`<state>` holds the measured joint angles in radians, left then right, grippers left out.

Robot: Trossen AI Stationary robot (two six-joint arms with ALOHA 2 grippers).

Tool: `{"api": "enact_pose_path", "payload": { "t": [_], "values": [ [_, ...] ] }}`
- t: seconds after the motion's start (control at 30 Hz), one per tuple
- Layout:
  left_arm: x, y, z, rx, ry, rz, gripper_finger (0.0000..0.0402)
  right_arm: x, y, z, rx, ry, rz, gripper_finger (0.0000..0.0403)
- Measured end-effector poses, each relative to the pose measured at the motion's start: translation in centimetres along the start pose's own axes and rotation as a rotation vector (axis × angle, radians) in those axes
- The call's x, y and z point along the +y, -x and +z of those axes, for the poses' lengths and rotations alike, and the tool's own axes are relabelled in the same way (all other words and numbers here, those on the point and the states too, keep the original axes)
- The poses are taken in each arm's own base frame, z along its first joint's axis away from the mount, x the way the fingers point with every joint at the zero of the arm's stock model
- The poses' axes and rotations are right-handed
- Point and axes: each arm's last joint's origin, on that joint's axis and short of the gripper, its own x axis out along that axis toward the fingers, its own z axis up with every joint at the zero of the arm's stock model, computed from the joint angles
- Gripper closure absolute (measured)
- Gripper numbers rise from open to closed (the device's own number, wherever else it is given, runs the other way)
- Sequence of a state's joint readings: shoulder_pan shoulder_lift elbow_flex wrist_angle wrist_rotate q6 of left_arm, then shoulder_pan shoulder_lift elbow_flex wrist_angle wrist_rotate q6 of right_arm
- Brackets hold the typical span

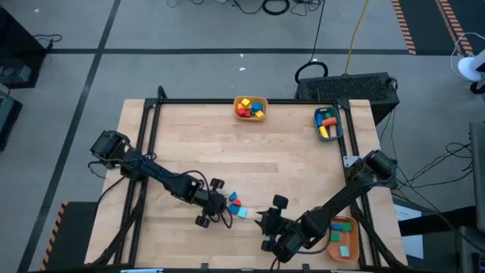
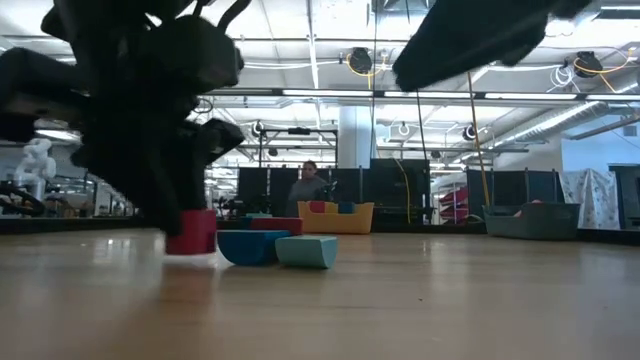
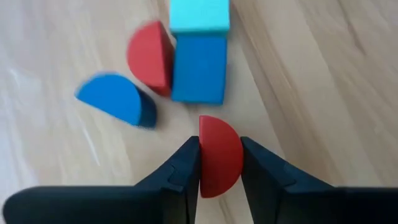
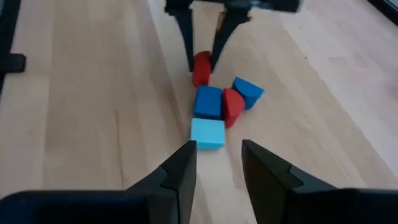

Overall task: Sort blocks by size
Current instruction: Put the red half circle block into the orange bin

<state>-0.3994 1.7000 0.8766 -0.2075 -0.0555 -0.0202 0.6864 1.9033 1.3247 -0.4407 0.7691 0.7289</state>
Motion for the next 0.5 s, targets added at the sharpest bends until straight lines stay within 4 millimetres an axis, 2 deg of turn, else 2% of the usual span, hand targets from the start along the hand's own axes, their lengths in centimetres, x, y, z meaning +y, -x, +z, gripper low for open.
{"api": "enact_pose_path", "payload": {
  "t": [0.23,0.5],
  "values": [
    [0.0,0.5,1.1,-0.108,-0.029,0.027,0.0306,1.2,-3.2,-1.8,-0.041,0.038,-0.067,0.0289],
    [-0.2,0.7,2.3,-0.231,-0.044,0.025,0.0307,1.6,-3.7,-1.2,-0.112,0.062,-0.056,0.0288]
  ]
}}
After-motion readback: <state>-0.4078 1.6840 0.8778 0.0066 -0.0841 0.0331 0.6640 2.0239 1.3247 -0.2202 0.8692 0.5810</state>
